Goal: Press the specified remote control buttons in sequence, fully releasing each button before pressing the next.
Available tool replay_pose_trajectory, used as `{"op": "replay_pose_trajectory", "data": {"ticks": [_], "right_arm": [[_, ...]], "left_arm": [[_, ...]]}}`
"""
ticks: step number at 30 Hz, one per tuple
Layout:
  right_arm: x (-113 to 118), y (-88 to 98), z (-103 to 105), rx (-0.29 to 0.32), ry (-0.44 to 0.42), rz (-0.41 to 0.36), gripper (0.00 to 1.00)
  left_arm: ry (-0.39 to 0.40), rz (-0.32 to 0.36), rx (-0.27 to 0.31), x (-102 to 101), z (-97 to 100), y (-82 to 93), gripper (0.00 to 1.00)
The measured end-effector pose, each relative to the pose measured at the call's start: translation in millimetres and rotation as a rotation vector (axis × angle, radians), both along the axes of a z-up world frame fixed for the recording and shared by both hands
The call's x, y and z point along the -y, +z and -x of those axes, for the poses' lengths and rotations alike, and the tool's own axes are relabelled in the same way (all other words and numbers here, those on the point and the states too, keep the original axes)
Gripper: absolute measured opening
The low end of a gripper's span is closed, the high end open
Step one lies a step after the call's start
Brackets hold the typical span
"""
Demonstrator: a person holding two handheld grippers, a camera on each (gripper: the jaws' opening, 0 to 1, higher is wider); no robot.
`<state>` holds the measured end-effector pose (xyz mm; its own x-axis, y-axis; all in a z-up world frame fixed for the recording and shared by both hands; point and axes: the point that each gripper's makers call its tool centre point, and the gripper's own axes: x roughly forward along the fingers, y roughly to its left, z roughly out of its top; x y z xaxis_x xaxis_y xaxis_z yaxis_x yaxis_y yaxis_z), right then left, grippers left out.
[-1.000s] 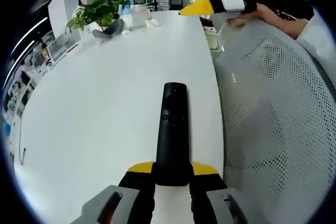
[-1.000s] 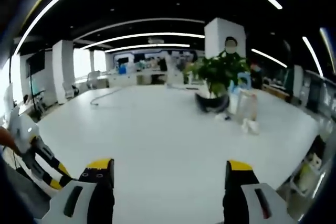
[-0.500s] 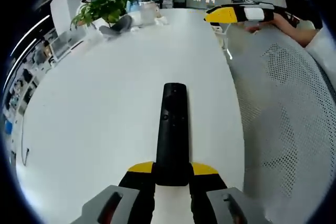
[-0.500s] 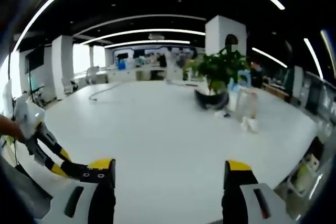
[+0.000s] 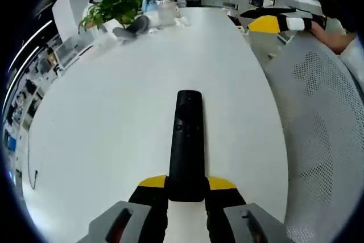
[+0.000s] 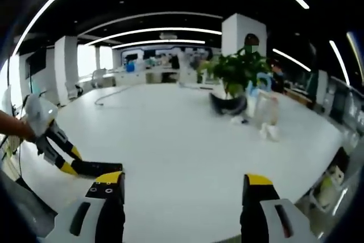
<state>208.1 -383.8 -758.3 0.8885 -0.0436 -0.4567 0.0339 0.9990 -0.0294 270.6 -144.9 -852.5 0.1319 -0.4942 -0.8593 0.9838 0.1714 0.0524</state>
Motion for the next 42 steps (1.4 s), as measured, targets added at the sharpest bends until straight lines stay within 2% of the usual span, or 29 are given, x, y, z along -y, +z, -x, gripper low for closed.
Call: {"op": "replay_pose_trajectory", "data": {"ticks": [13,24,29,42], "right_arm": [[1.6,-4.6,1.3,-0.028,-0.006,0.015,0.82],[-0.3,-9.9,2.5,-0.06,0.004,0.024,0.81],[-0.4,-11.7,2.4,-0.066,0.005,0.016,0.81],[-0.9,-17.8,3.4,-0.099,0.006,0.011,0.78]], "left_arm": [[-0.016,-0.02,0.031,-1.0,-36.3,1.1,0.23],[-0.038,-0.057,0.084,-0.9,-74.9,4.2,0.23],[-0.04,-0.068,0.115,1.8,-101.0,6.6,0.23],[-0.049,-0.091,0.143,5.0,-156.2,5.7,0.23]]}}
